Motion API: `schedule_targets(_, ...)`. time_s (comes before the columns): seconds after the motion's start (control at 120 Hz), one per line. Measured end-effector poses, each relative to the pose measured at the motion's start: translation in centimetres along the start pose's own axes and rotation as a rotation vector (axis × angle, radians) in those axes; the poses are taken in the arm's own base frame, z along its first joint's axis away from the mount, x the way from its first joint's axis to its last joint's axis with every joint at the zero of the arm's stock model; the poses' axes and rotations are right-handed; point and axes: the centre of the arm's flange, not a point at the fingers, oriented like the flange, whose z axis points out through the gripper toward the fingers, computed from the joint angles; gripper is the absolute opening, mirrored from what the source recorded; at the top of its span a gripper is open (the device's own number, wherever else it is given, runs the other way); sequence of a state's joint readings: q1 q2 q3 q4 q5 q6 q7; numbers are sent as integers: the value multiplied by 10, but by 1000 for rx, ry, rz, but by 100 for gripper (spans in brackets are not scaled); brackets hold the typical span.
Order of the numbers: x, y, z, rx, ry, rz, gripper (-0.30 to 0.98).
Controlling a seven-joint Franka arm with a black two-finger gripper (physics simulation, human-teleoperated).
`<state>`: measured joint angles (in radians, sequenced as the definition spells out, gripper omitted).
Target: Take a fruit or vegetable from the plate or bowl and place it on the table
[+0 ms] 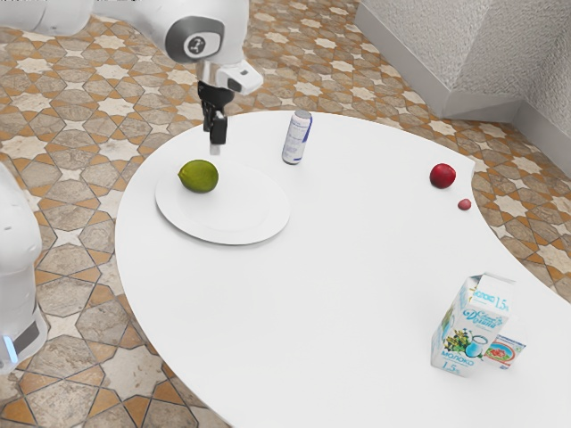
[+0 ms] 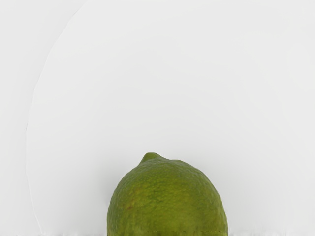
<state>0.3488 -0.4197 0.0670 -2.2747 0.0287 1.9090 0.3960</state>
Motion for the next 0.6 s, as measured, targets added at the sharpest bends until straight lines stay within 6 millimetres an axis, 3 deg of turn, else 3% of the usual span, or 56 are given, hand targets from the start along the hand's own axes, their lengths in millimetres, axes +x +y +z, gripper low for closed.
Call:
schedule_targets(0.075, -16, 7, -3, 3, 35, 28, 69)
schedule_targets(0.317, -39, 15, 0, -13, 25, 85, 69)
schedule_targets(0.483, -49, 22, 15, -38, -14, 110, 69)
schedule_targets(0.6, -45, 17, 5, -28, -4, 116, 69)
